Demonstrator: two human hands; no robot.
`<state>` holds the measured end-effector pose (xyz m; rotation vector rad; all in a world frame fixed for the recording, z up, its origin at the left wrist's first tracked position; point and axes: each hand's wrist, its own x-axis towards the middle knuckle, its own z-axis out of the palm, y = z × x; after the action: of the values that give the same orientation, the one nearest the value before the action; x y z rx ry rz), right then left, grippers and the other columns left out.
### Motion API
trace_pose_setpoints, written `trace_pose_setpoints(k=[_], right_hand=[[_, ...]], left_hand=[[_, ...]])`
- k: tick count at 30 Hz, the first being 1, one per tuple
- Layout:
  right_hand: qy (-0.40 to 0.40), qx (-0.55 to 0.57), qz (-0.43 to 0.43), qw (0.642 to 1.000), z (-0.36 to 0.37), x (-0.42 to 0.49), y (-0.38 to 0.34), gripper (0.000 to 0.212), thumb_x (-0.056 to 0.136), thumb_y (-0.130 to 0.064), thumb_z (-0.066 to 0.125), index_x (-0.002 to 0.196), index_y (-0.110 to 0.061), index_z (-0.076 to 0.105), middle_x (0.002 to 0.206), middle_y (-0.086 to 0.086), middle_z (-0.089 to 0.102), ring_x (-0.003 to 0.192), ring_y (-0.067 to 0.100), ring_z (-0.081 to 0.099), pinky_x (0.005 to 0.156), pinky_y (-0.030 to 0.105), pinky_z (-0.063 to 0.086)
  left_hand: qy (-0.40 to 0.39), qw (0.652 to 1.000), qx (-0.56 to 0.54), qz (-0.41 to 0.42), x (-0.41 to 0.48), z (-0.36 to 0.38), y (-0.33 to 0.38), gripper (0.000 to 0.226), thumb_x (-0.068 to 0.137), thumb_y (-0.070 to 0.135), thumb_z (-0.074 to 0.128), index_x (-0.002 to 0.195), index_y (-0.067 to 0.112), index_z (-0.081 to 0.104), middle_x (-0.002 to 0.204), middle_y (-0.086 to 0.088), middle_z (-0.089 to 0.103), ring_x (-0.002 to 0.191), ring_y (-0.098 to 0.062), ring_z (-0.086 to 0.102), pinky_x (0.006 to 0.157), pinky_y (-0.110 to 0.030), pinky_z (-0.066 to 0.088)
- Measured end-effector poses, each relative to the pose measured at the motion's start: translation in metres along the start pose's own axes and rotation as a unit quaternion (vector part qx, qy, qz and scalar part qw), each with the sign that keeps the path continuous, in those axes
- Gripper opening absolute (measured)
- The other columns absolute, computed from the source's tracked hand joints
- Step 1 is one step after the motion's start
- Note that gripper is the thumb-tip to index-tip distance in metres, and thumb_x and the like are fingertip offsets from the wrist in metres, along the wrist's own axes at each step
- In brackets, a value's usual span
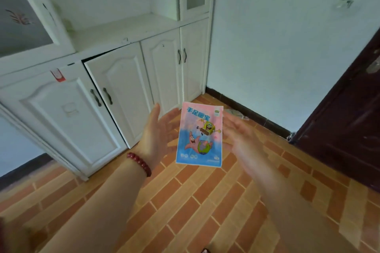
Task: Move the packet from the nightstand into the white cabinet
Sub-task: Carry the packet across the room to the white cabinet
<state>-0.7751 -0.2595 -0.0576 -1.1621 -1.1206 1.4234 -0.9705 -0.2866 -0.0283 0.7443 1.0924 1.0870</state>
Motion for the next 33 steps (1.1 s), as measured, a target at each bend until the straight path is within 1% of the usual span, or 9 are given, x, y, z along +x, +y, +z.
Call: trace_pose_setpoints(k=[5, 9, 12, 15, 19, 21, 24, 26, 33], right_hand=[[-0.032, -0.012, 0.009, 0.999, 0.021, 0.08, -0.005, 0.032, 0.086, -0.015, 0.059, 0.112, -0.032, 0.065, 0.12, -0.006, 0.068, 0.109, 0.018, 0.065, 0.088, 0.048, 0.055], [-0.069, -0.018, 0.028, 0.997, 0.05, 0.137, 0.0, 0.031, 0.077, -0.027, 0.065, 0.108, -0.035, 0.066, 0.116, -0.006, 0.07, 0.105, 0.016, 0.067, 0.08, 0.039, 0.057], [-0.085, -0.019, 0.036, 0.996, 0.071, 0.184, 0.001, 0.032, 0.079, -0.023, 0.062, 0.107, -0.038, 0.066, 0.111, -0.01, 0.071, 0.101, 0.011, 0.069, 0.073, 0.032, 0.058], [-0.086, -0.033, 0.028, 0.995, 0.092, 0.234, -0.005, 0.029, 0.082, -0.022, 0.061, 0.102, -0.041, 0.067, 0.108, -0.013, 0.073, 0.1, 0.013, 0.069, 0.076, 0.038, 0.058], [-0.076, -0.021, 0.01, 0.997, 0.123, 0.298, -0.02, 0.029, 0.081, -0.015, 0.061, 0.093, -0.04, 0.07, 0.101, -0.009, 0.074, 0.09, 0.012, 0.072, 0.063, 0.028, 0.056], [-0.072, -0.007, 0.013, 0.997, 0.138, 0.327, -0.025, 0.028, 0.084, -0.011, 0.06, 0.097, -0.035, 0.069, 0.105, -0.008, 0.073, 0.087, 0.009, 0.073, 0.059, 0.023, 0.056], [-0.06, 0.0, 0.023, 0.998, 0.157, 0.367, -0.03, 0.031, 0.086, -0.006, 0.057, 0.109, -0.024, 0.065, 0.116, -0.002, 0.069, 0.096, 0.017, 0.071, 0.076, 0.036, 0.059], [-0.059, 0.01, 0.024, 0.998, 0.168, 0.388, -0.033, 0.032, 0.086, -0.002, 0.055, 0.109, -0.022, 0.065, 0.117, 0.003, 0.068, 0.1, 0.021, 0.069, 0.085, 0.043, 0.056], [-0.052, 0.011, 0.019, 0.998, 0.18, 0.458, -0.037, 0.03, 0.087, -0.002, 0.056, 0.09, -0.028, 0.069, 0.095, -0.004, 0.073, 0.085, 0.016, 0.071, 0.074, 0.037, 0.057]], left_hand=[[0.05, 0.998, -0.024, 0.009, 0.05, -0.018, 0.024, 0.069, 0.085, 0.067, 0.018, 0.135, 0.028, 0.043, 0.125, -0.001, 0.057, 0.111, -0.025, 0.057, 0.095, -0.054, 0.041], [0.094, 0.995, -0.035, 0.019, 0.089, -0.047, 0.04, 0.067, 0.085, 0.066, 0.018, 0.133, 0.028, 0.045, 0.115, 0.005, 0.062, 0.108, -0.022, 0.058, 0.088, -0.048, 0.043], [0.11, 0.992, -0.05, 0.022, 0.125, -0.071, 0.057, 0.066, 0.086, 0.066, 0.019, 0.133, 0.028, 0.046, 0.126, 0.001, 0.058, 0.109, -0.021, 0.057, 0.079, -0.045, 0.046], [0.117, 0.992, -0.044, 0.029, 0.168, -0.092, 0.079, 0.066, 0.086, 0.066, 0.019, 0.133, 0.028, 0.046, 0.133, -0.001, 0.053, 0.107, -0.023, 0.058, 0.075, -0.045, 0.048], [0.113, 0.992, -0.041, 0.027, 0.228, -0.123, 0.117, 0.067, 0.085, 0.066, 0.021, 0.134, 0.027, 0.045, 0.135, -0.003, 0.051, 0.114, -0.026, 0.055, 0.083, -0.047, 0.046], [0.112, 0.993, -0.036, 0.025, 0.255, -0.138, 0.137, 0.067, 0.085, 0.067, 0.021, 0.133, 0.027, 0.046, 0.136, -0.004, 0.051, 0.117, -0.028, 0.052, 0.083, -0.048, 0.046], [0.109, 0.993, -0.021, 0.029, 0.291, -0.158, 0.161, 0.066, 0.085, 0.067, 0.021, 0.132, 0.028, 0.046, 0.135, -0.003, 0.051, 0.116, -0.027, 0.053, 0.083, -0.049, 0.045], [0.108, 0.994, -0.012, 0.025, 0.312, -0.169, 0.173, 0.066, 0.085, 0.067, 0.021, 0.132, 0.027, 0.046, 0.133, -0.002, 0.053, 0.115, -0.026, 0.054, 0.086, -0.05, 0.044], [0.101, 0.995, -0.004, 0.007, 0.377, -0.187, 0.2, 0.066, 0.086, 0.066, 0.021, 0.13, 0.025, 0.05, 0.132, -0.001, 0.054, 0.116, -0.027, 0.054, 0.099, -0.057, 0.038]])
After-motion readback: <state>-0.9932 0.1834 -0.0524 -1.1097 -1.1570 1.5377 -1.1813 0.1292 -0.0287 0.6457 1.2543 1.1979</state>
